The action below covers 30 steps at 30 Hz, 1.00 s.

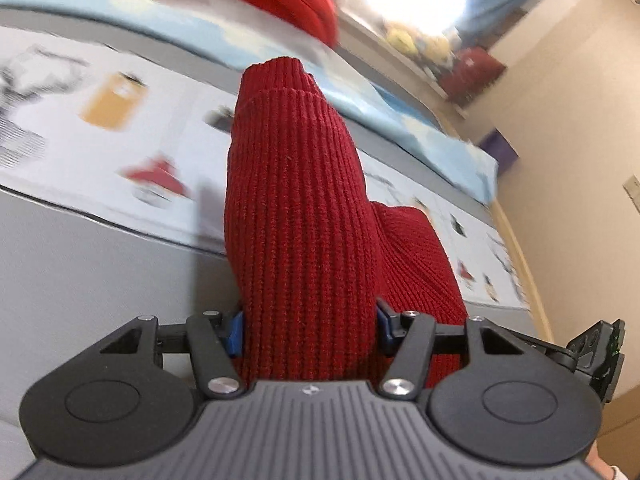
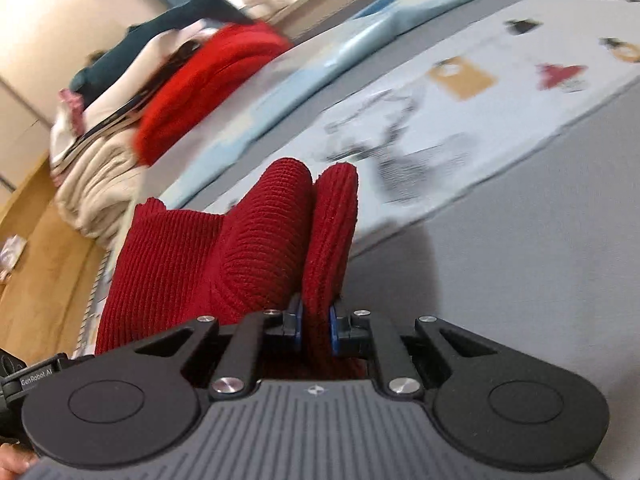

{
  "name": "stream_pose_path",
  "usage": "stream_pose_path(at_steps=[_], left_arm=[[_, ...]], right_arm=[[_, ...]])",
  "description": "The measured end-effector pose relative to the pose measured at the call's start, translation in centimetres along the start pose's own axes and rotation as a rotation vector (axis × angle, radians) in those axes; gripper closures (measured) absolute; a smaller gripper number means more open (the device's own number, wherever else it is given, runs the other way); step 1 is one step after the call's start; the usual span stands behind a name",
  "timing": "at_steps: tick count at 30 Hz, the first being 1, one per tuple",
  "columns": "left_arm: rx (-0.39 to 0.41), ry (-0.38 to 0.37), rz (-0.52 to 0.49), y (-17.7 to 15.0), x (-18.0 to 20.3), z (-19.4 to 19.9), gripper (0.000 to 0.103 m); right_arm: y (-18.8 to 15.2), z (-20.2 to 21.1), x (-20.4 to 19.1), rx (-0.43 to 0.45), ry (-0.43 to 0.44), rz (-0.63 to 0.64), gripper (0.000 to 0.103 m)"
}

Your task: Fold small clothes

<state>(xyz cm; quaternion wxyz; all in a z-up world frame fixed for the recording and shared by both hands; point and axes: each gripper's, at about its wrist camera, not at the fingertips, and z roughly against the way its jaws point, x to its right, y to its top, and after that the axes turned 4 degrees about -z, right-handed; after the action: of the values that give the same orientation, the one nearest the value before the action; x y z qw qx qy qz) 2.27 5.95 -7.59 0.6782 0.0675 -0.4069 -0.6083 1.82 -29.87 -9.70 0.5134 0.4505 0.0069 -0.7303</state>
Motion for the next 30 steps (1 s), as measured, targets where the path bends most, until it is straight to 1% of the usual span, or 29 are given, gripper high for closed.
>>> stream_pose_path(at_steps=[4,6,7,10,11,12,14,15,16,17,18,19,21,22,24,25,27,28,30], left_arm=[[0.033,0.107,0.026,0.9,-4.8,3.2,0.037],[0.034,0.168,0.044,1.1,-6.6,4.0,0.033],[0.027,0.205,0.062,1.2,-7.5,4.2,0.032],[-0.017,0.305,0.085,0.6,-9.9,4.4,0.031],[-0.022,0.340,0.077,0.4,-10.4,4.6,0.031],[-0.017,0.360,0.069,0.3,-10.7,5.1,0.031],[0.007,0.349,0.060,0.2,-10.9,6.5,0.029],[0.015,0.342,0.059,0.2,-11.0,7.1,0.026],[0.016,0.340,0.057,0.0,-10.8,7.5,0.026],[0.014,0.343,0.051,-0.2,-10.7,7.8,0.026],[0.014,0.361,0.040,-0.3,-10.2,7.9,0.025],[0.018,0.385,0.028,-0.5,-10.1,8.0,0.026],[0.030,0.430,-0.001,-0.6,-9.4,8.3,0.026],[0.036,0.441,-0.012,-0.7,-9.0,8.3,0.026],[0.045,0.451,-0.030,-1.1,-8.4,8.4,0.025],[0.046,0.452,-0.039,-1.2,-8.2,8.4,0.025],[0.055,0.462,-0.069,-1.5,-7.5,8.4,0.026],[0.062,0.474,-0.086,-1.6,-7.2,8.3,0.026],[0.091,0.502,-0.124,-1.8,-6.6,8.4,0.026]], right_arm=[[-1.9,-4.0,-4.9,-0.042,0.054,0.052,0.091],[-3.1,-5.7,-7.1,-0.059,0.069,0.080,0.091],[-3.8,-6.5,-8.1,-0.067,0.062,0.090,0.092],[-4.9,-8.0,-9.6,-0.062,0.002,0.089,0.091],[-4.9,-8.1,-10.1,-0.048,-0.029,0.115,0.090],[-4.9,-8.1,-10.8,-0.029,-0.061,0.160,0.088],[-4.9,-7.6,-11.8,0.011,-0.106,0.249,0.087],[-4.8,-7.4,-12.0,0.021,-0.108,0.264,0.083],[-4.6,-7.1,-12.1,0.023,-0.096,0.257,0.074],[-4.5,-6.9,-12.0,0.017,-0.071,0.236,0.068],[-4.4,-6.9,-11.9,-0.002,-0.043,0.212,0.056],[-4.4,-7.1,-11.8,-0.035,-0.012,0.187,0.047],[-4.7,-7.9,-11.4,-0.135,0.050,0.143,0.040],[-5.0,-8.4,-11.4,-0.180,0.073,0.129,0.041],[-5.5,-8.8,-11.6,-0.207,0.085,0.137,0.041],[-5.8,-9.0,-11.6,-0.212,0.072,0.156,0.042],[-6.1,-9.6,-11.7,-0.235,0.019,0.182,0.044],[-6.0,-9.7,-11.5,-0.245,0.027,0.166,0.056],[-5.8,-9.4,-11.4,-0.243,0.058,0.146,0.064]])
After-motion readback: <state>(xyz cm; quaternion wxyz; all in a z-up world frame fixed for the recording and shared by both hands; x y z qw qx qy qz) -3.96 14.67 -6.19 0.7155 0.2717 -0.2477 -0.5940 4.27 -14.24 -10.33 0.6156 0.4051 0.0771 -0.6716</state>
